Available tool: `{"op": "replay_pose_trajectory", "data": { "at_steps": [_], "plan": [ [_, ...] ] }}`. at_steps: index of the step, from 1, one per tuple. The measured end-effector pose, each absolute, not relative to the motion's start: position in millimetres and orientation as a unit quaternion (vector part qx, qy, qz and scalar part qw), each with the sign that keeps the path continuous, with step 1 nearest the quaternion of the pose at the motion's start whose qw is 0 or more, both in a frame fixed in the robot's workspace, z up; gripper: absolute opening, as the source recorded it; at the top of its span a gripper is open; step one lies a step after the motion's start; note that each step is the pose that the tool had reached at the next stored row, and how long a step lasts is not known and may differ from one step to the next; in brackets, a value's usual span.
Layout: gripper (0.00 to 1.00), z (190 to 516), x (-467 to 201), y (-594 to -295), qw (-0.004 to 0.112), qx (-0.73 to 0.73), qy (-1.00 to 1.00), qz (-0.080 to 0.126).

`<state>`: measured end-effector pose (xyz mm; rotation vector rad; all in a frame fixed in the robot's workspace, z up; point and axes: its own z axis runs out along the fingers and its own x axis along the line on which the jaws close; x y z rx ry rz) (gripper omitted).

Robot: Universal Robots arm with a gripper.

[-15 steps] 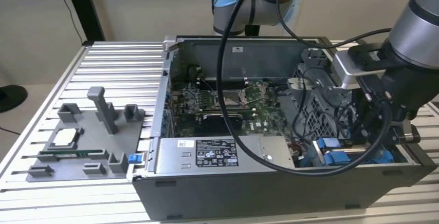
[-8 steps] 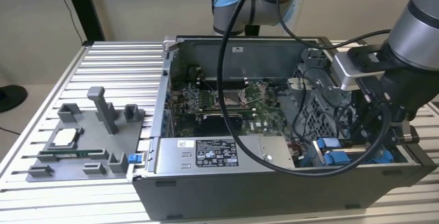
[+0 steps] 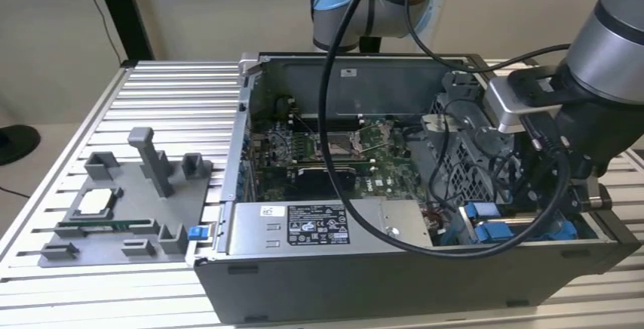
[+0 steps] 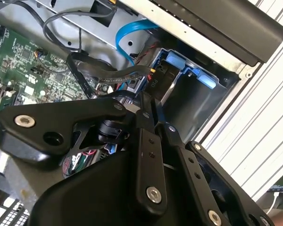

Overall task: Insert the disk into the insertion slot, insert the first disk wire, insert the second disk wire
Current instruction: 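Insert the second disk wire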

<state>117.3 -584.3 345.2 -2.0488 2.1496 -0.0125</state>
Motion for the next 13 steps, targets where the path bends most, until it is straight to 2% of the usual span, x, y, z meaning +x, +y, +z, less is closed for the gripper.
{"op": "replay_pose_trajectory", "data": {
  "at_steps": [13],
  "plan": [
    [0.0, 339.7, 117.2, -583.0, 0.084, -0.688, 0.721, -0.006]
  ]
}}
